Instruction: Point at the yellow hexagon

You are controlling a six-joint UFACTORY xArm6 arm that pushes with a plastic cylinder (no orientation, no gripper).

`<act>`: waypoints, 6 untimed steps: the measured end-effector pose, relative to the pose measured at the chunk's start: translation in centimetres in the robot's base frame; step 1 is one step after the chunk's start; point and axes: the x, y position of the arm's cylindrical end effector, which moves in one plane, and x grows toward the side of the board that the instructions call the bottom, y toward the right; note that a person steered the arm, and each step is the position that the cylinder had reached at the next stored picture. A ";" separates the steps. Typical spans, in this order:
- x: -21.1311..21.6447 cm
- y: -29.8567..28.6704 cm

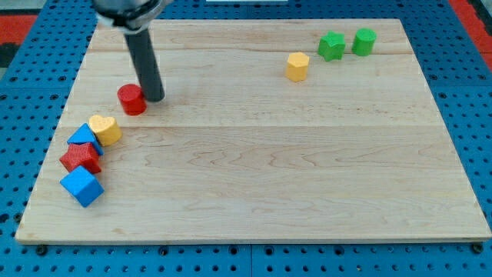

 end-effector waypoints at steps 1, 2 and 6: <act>2.8 0.0; -2.6 3.7; -4.8 14.2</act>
